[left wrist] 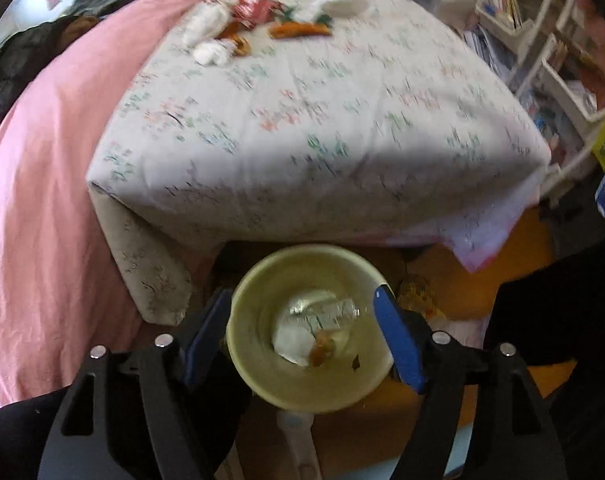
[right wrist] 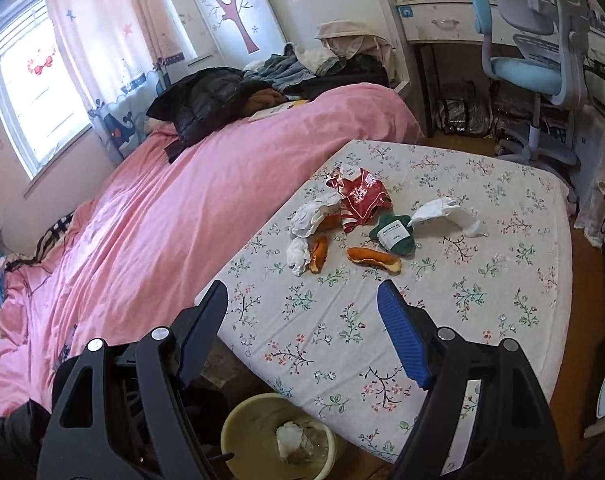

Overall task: Collect trash
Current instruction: 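Carry the orange peel into the yellow bin and open the left gripper, then grasp another orange peel with the right gripper while the left grasps the white plastic bag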

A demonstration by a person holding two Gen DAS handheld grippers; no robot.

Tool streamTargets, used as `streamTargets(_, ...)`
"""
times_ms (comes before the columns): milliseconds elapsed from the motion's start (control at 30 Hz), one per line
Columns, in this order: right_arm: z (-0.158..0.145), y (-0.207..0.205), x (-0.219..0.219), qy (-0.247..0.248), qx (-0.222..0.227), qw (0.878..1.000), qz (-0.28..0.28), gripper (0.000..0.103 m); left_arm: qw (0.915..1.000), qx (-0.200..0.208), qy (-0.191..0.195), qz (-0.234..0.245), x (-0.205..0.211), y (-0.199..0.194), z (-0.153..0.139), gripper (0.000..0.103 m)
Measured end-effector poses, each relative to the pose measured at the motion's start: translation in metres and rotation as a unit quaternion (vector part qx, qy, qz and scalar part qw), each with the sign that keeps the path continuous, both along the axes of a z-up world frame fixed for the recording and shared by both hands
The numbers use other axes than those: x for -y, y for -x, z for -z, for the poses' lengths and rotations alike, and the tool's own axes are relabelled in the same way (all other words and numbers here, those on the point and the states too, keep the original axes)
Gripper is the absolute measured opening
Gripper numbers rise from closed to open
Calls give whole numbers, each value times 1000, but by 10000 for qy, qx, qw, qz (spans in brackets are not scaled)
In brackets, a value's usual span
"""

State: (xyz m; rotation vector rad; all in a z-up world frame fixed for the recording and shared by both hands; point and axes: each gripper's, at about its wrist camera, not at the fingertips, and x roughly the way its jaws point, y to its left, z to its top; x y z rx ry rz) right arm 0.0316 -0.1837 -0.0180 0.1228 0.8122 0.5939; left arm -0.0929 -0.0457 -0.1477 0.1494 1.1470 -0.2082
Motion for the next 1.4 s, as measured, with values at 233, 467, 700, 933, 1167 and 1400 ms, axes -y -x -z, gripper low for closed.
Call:
streamTargets(233,-3,-2,-6,-52,-37,9999,107,74,9892,1220,507,-632,-29,0,-46,81)
streamTargets(467,-13,0,-14,95,25,9999,138,74,9711,2150,461,-924,-53,-25,-102,87)
streamTargets(700,-6,-7,-29,436,-53,9988,199,74,9568,2410,702,-1465,-92,-69,-133,89)
streamTargets(933,16,-16,-48,702,-98,9973,201,74,9519,2013,1067,-2050,-118,-92,-113,90)
streamTargets(1167,42,-30,-53,498,-307,9981,205,74,9480,1817,1068,-2384,-138,-95,-102,90)
streamTargets(1400,57,-38,-65,856,-277,9959,70,74,9582,1661,728,-2213,-133,-105,-91,90)
